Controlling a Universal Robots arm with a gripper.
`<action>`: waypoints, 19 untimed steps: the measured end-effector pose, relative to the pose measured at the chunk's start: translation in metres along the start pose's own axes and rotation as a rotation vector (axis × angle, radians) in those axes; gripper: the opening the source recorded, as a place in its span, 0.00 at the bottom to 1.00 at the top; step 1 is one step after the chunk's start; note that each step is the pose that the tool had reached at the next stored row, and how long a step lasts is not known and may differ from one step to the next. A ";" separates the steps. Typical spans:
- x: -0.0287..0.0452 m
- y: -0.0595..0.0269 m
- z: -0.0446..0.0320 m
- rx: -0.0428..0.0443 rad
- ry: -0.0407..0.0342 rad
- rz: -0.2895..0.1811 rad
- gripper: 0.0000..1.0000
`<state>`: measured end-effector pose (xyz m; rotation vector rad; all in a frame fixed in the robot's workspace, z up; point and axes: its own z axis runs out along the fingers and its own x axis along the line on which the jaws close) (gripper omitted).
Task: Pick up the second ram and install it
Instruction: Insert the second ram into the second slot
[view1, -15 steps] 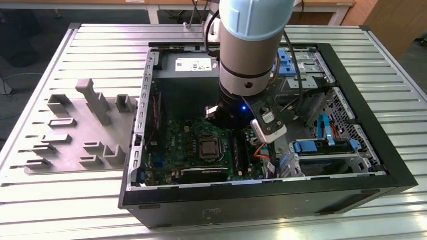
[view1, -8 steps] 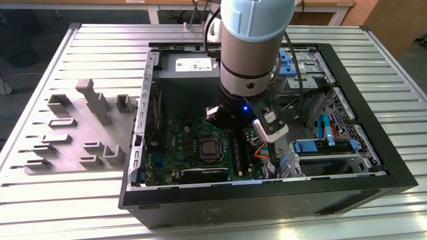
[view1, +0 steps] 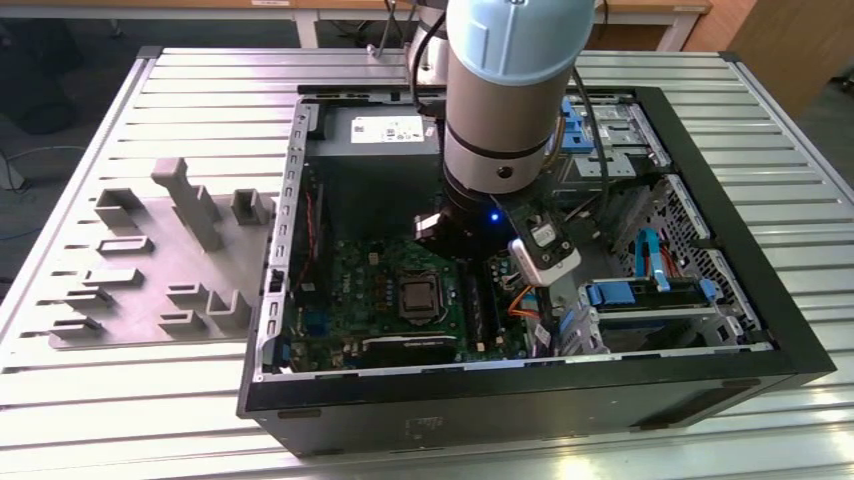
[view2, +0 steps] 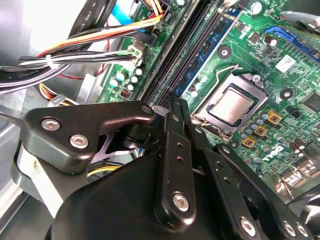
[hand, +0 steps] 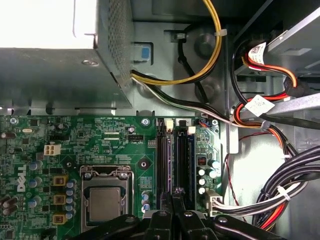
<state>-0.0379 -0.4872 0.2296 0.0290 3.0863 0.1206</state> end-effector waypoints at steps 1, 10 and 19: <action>-0.0003 0.0000 0.0001 0.0000 0.0000 0.000 0.12; -0.0015 -0.0002 0.0022 -0.0003 0.0000 0.000 0.12; -0.0006 -0.0003 0.0034 -0.0032 -0.0005 0.000 0.12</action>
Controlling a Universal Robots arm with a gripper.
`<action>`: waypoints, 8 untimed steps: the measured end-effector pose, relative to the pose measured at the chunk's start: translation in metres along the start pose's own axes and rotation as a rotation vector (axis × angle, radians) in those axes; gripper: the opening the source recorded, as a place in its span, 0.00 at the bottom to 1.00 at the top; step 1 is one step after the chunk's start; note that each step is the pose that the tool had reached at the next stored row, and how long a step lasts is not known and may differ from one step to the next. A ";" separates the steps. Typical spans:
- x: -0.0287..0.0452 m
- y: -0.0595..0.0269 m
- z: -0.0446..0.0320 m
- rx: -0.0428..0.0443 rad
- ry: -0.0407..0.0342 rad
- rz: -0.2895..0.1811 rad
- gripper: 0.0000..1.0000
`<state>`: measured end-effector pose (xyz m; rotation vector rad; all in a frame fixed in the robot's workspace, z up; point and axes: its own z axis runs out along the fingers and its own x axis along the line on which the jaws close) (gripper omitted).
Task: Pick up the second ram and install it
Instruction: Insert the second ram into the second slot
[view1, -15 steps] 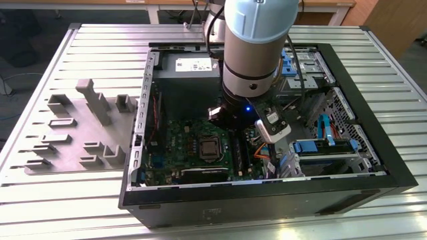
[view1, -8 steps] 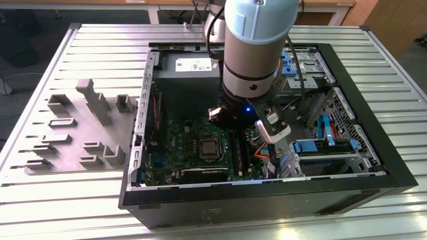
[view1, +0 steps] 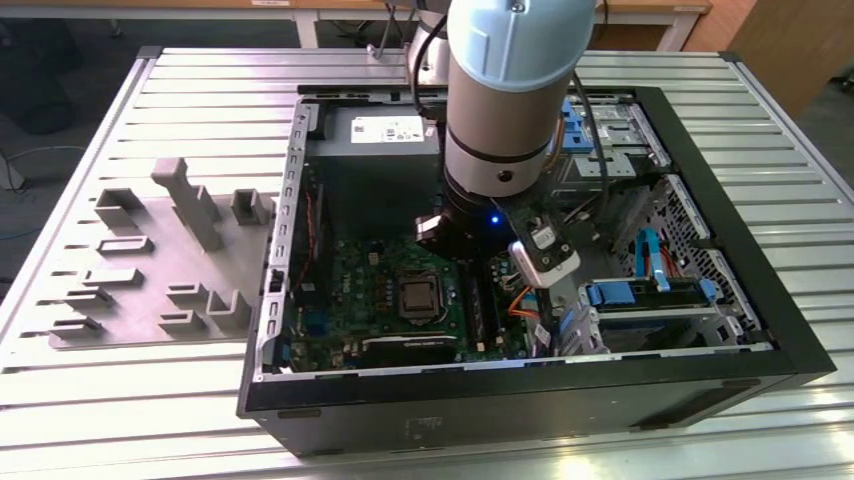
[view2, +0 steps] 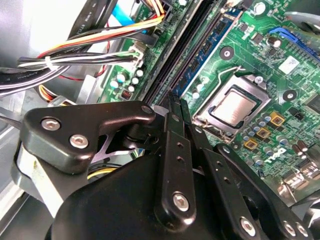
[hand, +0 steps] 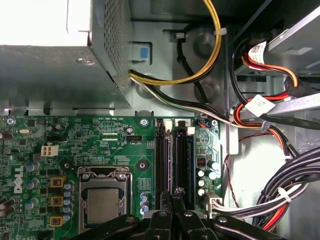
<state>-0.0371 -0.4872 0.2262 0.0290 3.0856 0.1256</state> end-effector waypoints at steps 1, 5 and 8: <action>0.0001 0.0000 0.0005 0.0002 0.0000 0.000 0.12; 0.0002 -0.0001 0.0011 0.0003 0.0000 0.000 0.12; 0.0003 -0.0002 0.0022 0.0003 -0.0001 0.000 0.12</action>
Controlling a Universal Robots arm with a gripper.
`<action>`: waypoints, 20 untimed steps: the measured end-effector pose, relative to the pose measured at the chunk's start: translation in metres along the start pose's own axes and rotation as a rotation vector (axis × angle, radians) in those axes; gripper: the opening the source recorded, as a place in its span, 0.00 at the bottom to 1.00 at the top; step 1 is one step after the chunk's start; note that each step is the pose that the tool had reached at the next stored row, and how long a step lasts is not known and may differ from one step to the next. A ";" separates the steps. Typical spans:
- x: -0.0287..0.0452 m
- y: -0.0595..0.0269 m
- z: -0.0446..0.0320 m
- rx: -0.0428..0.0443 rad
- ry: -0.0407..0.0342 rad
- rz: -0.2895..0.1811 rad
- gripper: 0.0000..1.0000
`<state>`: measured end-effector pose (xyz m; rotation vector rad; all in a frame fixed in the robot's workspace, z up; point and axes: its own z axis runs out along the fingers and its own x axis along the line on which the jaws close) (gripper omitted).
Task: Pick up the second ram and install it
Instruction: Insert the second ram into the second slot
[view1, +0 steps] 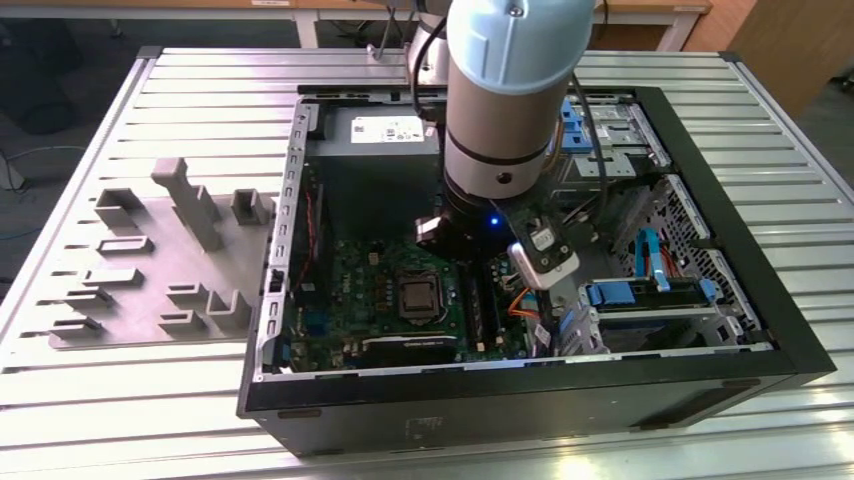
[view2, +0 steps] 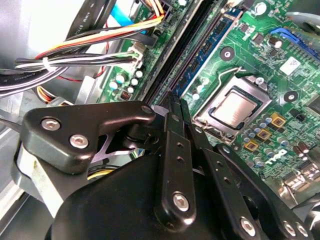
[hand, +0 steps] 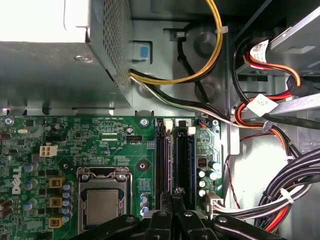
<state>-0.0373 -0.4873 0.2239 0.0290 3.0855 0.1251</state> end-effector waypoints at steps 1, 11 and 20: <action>0.0000 0.0000 0.0002 0.0002 0.0001 0.000 0.12; 0.0001 -0.0002 0.0028 -0.0002 -0.0001 0.000 0.12; 0.0006 -0.0007 0.0082 0.0002 0.0001 0.000 0.12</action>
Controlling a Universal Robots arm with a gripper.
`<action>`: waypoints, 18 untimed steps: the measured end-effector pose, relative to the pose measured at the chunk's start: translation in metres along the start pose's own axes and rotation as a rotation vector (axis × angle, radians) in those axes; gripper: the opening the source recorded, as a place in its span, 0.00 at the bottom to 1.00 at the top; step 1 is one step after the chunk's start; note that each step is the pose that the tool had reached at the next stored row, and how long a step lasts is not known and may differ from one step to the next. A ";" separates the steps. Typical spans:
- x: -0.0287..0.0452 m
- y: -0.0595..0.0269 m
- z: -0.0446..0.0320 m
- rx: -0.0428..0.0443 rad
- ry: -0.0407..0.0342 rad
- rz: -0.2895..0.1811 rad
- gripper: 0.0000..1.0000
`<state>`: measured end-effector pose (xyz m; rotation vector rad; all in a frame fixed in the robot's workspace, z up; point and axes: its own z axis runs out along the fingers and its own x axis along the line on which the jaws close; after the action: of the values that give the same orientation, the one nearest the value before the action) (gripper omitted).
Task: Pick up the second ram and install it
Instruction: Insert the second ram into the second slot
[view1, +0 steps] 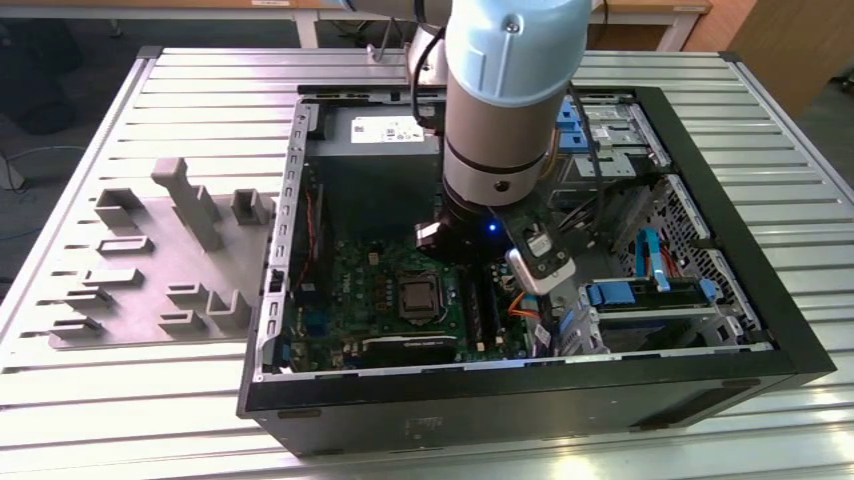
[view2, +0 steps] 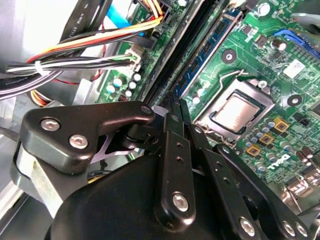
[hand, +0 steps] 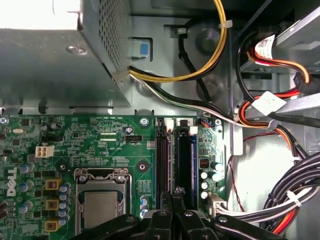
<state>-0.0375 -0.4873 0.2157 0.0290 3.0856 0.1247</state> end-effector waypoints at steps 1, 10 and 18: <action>0.0001 0.0000 0.0006 -0.0003 -0.0001 0.000 0.12; 0.0003 -0.0003 0.0030 -0.0015 0.0000 0.000 0.12; 0.0004 -0.0004 0.0044 -0.0018 -0.0001 0.000 0.12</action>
<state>-0.0376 -0.4873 0.2113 0.0291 3.0854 0.1276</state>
